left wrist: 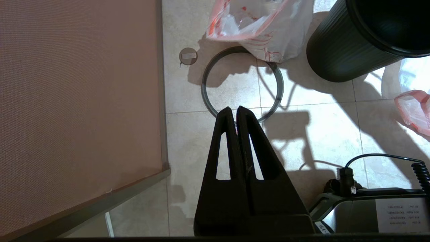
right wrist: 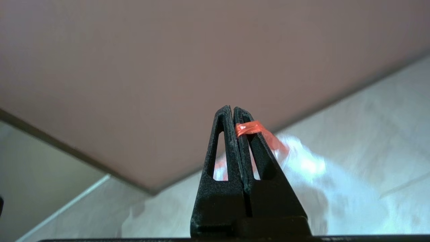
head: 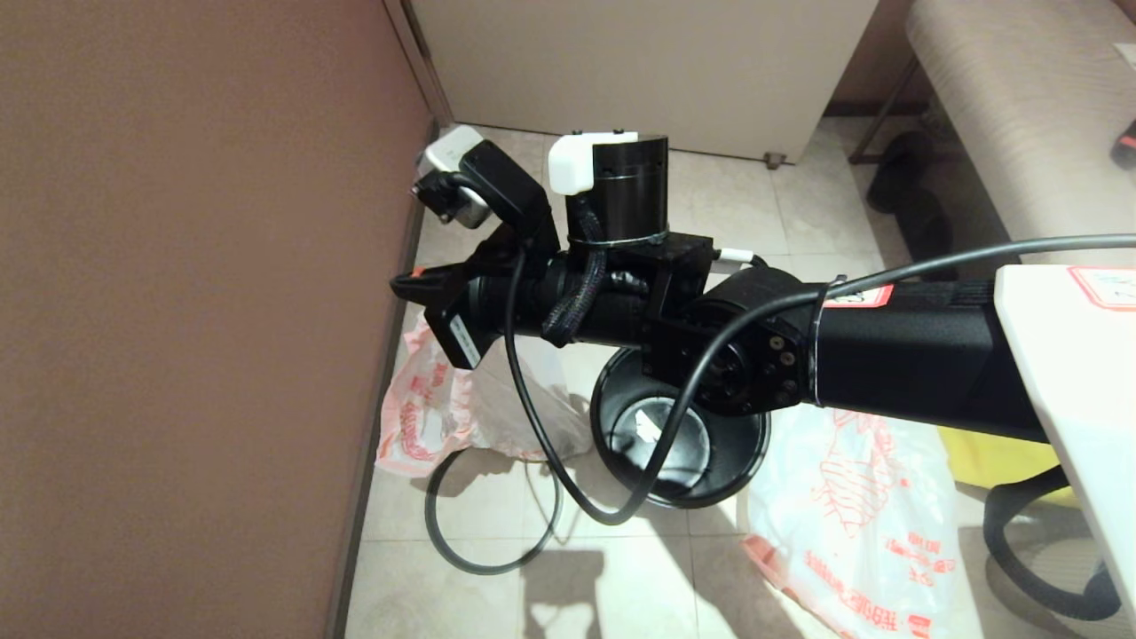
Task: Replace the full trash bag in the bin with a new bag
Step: Place the trash bag on the floor
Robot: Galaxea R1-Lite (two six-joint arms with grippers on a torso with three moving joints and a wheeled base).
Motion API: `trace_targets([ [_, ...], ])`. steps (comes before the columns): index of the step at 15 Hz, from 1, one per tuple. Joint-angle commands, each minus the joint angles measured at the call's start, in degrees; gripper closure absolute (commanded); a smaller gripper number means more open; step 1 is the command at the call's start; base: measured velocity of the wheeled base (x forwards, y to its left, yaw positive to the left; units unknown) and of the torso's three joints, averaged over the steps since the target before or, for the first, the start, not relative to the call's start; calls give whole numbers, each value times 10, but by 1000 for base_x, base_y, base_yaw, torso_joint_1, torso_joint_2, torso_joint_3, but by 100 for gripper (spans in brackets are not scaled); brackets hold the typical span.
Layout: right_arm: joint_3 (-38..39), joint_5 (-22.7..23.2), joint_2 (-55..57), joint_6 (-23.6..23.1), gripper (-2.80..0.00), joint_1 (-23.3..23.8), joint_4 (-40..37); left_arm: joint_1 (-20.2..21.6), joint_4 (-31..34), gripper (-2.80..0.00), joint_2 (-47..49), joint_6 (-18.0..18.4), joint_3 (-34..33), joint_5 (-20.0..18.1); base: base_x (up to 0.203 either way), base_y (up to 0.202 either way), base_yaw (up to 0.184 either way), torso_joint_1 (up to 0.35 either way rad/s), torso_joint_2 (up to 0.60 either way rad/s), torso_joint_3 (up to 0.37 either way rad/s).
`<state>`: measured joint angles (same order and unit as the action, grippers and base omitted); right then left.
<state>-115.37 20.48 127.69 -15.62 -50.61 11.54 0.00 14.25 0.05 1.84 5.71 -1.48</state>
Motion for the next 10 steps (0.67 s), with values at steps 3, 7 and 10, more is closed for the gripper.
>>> trace_targets([
  [3,1,-13,6,-3,0,6,-65,0,1,0,0,-1,0,0,0,0,0,0,0,0],
  [7,1,-46,31,-55,0,27,-142,0,1,0,0,0,0,0,0,0,0,0,0,0],
  [10,1,-62,52,-64,0,53,-152,0,1,0,0,0,0,0,0,0,0,0,0,0],
])
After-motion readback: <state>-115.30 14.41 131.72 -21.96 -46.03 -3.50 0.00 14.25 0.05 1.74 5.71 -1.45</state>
